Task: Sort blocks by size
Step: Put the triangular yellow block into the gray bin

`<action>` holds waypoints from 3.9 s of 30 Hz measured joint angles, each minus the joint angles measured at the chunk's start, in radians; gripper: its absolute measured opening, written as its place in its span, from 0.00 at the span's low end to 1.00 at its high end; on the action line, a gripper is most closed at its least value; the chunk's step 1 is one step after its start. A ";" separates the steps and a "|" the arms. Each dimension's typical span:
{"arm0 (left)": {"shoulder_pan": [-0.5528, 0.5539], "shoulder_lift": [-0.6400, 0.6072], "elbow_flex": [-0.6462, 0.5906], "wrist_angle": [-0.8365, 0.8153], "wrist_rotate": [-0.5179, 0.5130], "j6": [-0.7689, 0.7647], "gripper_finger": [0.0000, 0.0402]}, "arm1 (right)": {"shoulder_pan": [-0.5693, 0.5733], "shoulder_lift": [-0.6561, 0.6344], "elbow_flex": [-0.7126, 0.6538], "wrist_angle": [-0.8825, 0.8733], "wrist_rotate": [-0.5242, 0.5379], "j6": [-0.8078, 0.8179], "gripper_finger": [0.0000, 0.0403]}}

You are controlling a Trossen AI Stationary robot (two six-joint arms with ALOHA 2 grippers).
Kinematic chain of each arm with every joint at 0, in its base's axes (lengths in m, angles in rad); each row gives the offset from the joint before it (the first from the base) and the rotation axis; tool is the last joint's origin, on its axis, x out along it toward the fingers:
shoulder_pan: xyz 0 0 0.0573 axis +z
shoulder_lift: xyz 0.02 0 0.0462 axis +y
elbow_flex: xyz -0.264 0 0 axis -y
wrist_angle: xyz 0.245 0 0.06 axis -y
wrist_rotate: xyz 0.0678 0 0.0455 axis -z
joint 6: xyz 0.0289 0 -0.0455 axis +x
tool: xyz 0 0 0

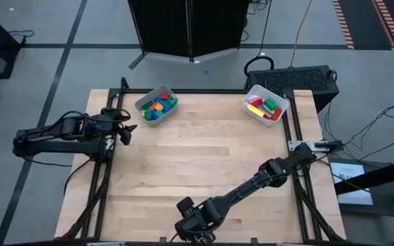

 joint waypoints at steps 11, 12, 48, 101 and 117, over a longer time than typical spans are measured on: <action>0.000 0.000 0.000 0.000 0.000 -0.002 0.70 | -0.038 0.013 0.001 0.149 0.005 -0.106 0.51; 0.000 0.000 0.000 0.000 0.000 -0.002 0.70 | -0.041 0.013 0.000 0.159 0.005 -0.106 0.51; 0.000 0.015 -0.002 0.000 -0.002 -0.001 0.70 | -0.097 0.001 0.021 -0.166 -0.123 0.725 0.35; 0.000 0.042 -0.001 0.007 0.004 0.000 0.70 | -0.018 0.089 0.015 -0.205 0.155 1.288 0.42; 0.000 0.042 -0.001 0.008 0.004 0.001 0.70 | 0.066 0.030 0.016 -0.155 0.099 1.275 0.43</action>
